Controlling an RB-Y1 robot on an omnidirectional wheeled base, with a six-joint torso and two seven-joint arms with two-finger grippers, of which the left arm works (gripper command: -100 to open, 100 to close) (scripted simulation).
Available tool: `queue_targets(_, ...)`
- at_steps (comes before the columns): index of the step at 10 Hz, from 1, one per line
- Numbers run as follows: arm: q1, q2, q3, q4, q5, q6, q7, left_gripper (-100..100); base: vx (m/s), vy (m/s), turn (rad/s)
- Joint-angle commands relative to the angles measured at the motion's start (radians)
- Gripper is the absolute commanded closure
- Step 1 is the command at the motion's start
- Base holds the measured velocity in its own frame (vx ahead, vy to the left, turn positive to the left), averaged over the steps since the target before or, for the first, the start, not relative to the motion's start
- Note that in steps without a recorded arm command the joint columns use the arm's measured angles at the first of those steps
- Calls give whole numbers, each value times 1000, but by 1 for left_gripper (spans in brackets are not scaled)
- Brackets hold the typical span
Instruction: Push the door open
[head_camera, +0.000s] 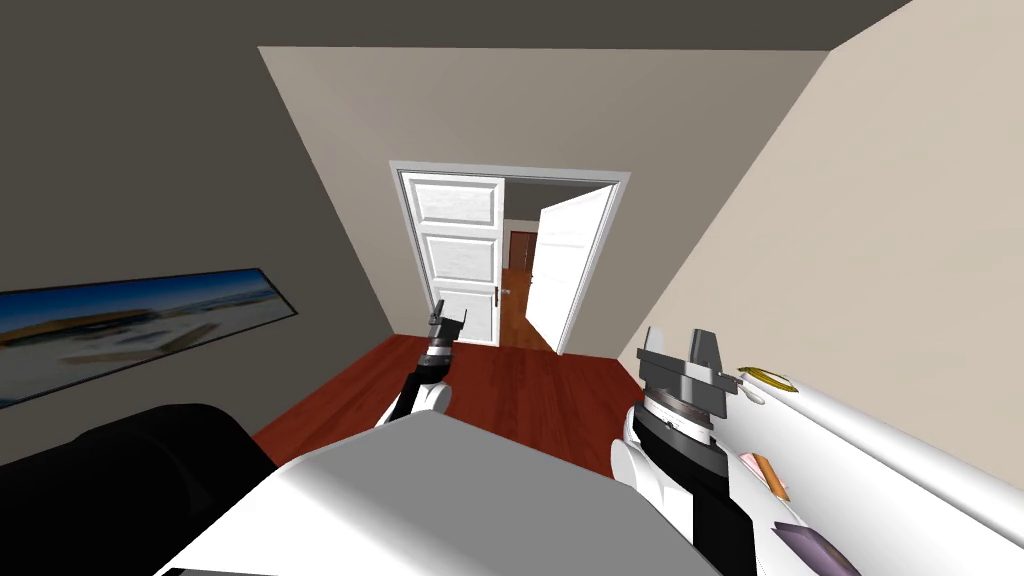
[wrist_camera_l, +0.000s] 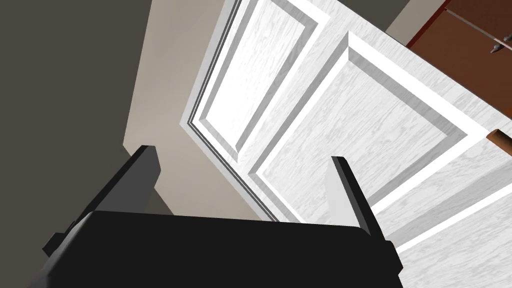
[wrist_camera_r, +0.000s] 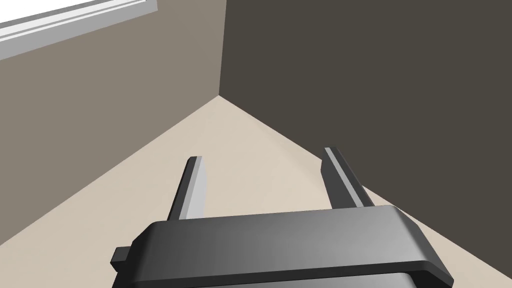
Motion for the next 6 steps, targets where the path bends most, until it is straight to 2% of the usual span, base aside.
queue_targets(1, -6, 7, -3, 34, 23, -15, 25, -100, 92, 28, -82)
queue_targets(6, -31, 27, -8, 145, 101, -53, 103, -100, 92, 34, -114)
